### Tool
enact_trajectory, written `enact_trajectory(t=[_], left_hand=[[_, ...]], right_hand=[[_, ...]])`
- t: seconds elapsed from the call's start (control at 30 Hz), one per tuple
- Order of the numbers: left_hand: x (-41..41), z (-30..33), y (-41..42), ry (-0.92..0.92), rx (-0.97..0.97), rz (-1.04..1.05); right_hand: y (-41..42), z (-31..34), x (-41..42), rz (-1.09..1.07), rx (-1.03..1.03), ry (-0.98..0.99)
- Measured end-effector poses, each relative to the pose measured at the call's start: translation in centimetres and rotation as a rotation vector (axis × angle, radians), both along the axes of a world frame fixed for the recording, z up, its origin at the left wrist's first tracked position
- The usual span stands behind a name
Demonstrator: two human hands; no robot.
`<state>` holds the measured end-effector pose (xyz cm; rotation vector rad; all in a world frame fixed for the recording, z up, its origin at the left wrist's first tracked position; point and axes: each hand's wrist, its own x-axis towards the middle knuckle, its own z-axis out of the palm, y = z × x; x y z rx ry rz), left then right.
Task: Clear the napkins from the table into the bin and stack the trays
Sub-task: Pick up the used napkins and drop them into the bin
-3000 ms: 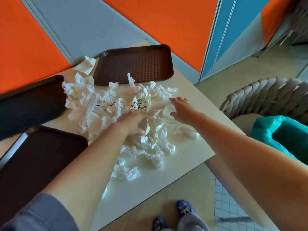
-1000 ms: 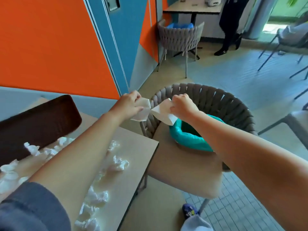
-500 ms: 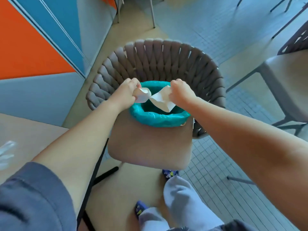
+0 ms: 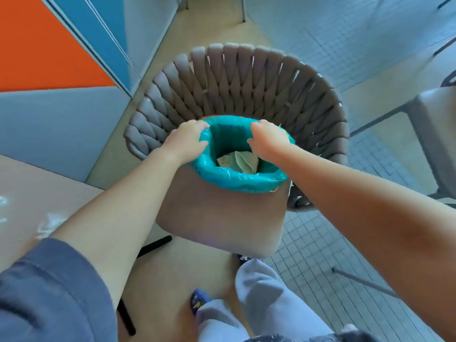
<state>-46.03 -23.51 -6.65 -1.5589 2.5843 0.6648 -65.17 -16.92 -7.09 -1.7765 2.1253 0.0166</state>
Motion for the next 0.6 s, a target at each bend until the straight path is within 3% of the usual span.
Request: enact_trajectory(t=[0.27, 0.6], left_hand=[[7.4, 4.4, 3.0, 0.041, -0.175, 0.152], [24.5, 8.8, 11.2, -0.016, -0.238, 0.513]], right_hand=[[-1.8, 3.7, 9.4, 0.218, -0.107, -0.054], [-0.2, 6.5, 25.4, 0.587, -0.107, -0.151]])
